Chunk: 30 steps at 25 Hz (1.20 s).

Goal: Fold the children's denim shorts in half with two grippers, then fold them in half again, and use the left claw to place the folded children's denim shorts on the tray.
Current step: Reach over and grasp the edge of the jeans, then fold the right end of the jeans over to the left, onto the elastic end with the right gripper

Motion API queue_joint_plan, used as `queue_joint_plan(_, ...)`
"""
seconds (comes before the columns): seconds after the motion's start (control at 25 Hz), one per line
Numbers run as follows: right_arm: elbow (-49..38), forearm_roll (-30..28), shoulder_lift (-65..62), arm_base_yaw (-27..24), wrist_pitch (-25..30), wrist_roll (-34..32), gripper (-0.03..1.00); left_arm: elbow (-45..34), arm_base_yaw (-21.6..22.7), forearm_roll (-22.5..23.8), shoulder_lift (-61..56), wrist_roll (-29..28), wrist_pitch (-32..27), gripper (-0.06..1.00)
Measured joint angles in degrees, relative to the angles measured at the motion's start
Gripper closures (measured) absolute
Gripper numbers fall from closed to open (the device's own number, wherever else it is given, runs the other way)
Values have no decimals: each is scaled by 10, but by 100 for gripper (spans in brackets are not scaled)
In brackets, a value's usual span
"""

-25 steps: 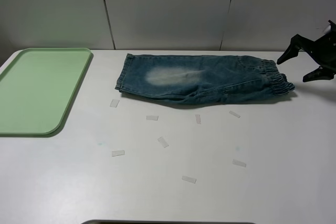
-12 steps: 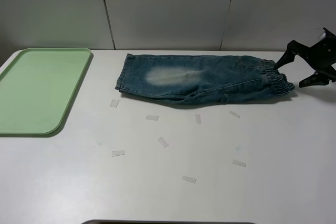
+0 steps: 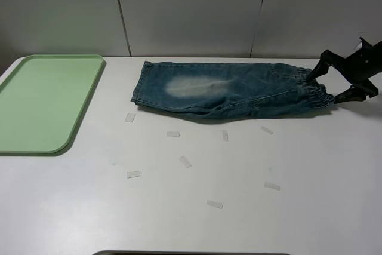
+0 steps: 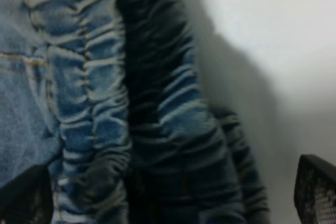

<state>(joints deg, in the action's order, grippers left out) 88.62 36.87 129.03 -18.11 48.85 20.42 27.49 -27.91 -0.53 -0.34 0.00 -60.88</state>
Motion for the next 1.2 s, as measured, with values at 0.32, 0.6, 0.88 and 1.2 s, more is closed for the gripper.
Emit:
queue_joint_plan(0.32, 0, 7, 8, 30, 3, 0, 27, 0, 0, 0, 0, 0, 0, 15)
queue_joint_plan(0.6, 0, 13, 10, 56, 2, 0, 27, 0, 0, 0, 0, 0, 0, 15)
queue_joint_plan(0.88, 0, -7, 11, 77, 15, -11, 67, 0, 0, 0, 0, 0, 0, 15)
queue_joint_plan(1.2, 0, -40, 11, 86, 46, -18, 90, 0, 0, 0, 0, 0, 0, 15)
